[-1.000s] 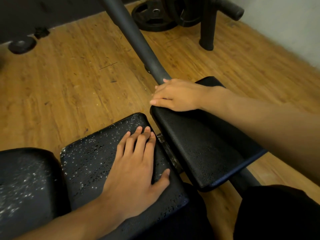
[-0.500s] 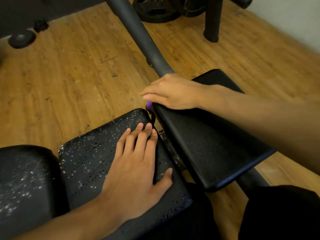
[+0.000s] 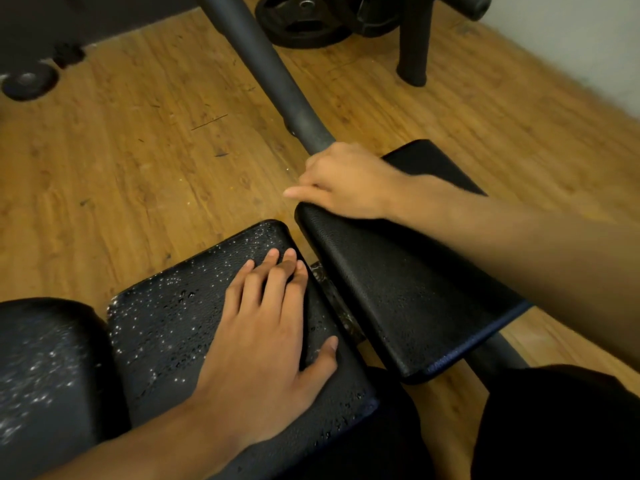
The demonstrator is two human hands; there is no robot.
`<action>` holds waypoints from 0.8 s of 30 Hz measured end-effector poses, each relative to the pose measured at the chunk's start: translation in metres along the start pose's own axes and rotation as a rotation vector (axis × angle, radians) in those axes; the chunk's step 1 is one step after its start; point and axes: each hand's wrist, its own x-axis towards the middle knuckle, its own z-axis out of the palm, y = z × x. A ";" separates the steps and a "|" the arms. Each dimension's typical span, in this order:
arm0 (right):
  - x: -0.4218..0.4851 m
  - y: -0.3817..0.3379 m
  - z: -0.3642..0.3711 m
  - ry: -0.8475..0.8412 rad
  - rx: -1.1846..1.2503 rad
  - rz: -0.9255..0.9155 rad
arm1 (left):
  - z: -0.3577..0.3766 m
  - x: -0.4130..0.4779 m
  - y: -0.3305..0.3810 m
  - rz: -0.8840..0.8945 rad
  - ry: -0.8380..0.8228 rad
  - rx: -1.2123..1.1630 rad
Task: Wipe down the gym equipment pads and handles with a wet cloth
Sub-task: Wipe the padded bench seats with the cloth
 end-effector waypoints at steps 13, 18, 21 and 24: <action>-0.009 0.014 -0.002 0.100 -0.084 0.194 | 0.003 -0.001 -0.001 0.000 0.005 0.006; -0.023 0.024 -0.012 0.044 0.010 0.016 | 0.001 -0.001 -0.001 0.004 -0.011 0.010; -0.051 0.074 -0.026 0.097 0.048 0.288 | 0.002 -0.003 0.000 0.008 -0.006 0.010; -0.049 0.079 -0.027 0.091 0.112 0.519 | 0.004 -0.001 -0.001 0.008 0.013 0.006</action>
